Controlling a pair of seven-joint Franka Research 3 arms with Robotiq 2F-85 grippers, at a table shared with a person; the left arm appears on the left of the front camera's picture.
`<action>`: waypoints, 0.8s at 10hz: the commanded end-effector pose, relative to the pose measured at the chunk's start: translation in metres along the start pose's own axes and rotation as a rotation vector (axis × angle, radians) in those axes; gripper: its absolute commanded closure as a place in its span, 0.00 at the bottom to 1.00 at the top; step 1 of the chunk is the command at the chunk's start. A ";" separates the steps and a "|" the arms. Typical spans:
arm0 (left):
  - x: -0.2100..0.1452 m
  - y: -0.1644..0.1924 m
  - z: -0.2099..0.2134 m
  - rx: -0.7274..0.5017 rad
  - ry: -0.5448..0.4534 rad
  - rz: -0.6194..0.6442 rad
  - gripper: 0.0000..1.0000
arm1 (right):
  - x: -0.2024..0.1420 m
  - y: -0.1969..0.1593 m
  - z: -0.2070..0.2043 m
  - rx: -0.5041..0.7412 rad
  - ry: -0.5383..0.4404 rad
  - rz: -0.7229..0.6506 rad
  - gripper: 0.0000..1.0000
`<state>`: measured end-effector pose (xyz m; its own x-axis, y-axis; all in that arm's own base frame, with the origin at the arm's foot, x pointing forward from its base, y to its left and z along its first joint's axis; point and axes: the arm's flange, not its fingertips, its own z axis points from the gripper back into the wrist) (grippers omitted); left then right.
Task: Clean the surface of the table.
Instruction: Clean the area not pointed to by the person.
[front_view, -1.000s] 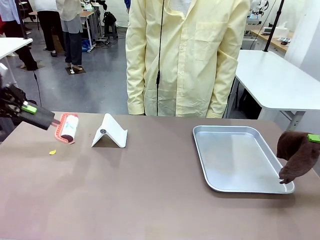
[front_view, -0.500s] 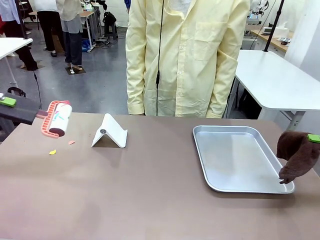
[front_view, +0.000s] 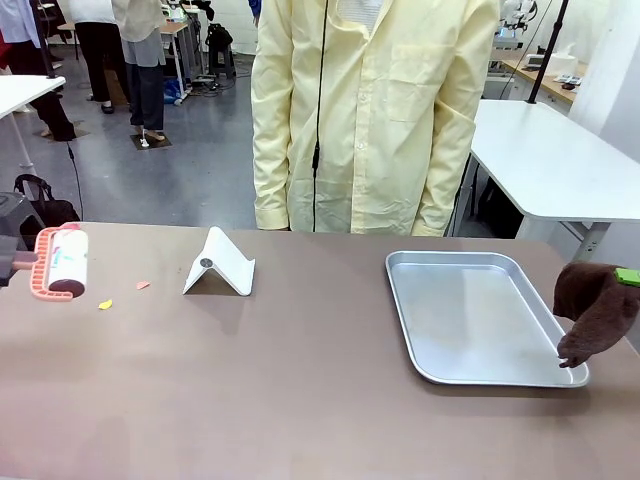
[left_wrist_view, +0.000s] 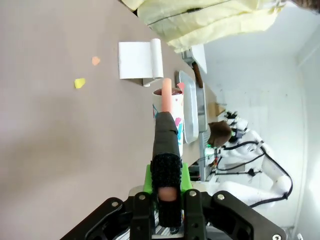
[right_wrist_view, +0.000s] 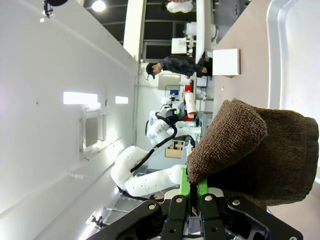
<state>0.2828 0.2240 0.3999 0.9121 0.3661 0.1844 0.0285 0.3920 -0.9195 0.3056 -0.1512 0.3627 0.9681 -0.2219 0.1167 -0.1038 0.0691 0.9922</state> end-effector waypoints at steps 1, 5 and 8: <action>-0.003 0.012 0.000 -0.056 -0.070 0.043 0.78 | 0.005 0.002 -0.002 0.012 -0.004 0.026 0.94; -0.007 0.012 0.004 -0.015 -0.028 0.036 0.78 | 0.005 0.002 -0.002 0.012 -0.004 0.026 0.94; 0.008 0.023 -0.007 0.017 -0.015 0.098 0.78 | 0.005 0.002 -0.002 0.012 -0.004 0.026 0.94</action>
<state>0.2804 0.2294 0.3810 0.9002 0.4138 0.1354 -0.0247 0.3590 -0.9330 0.3056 -0.1513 0.3628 0.9680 -0.2221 0.1169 -0.1039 0.0692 0.9922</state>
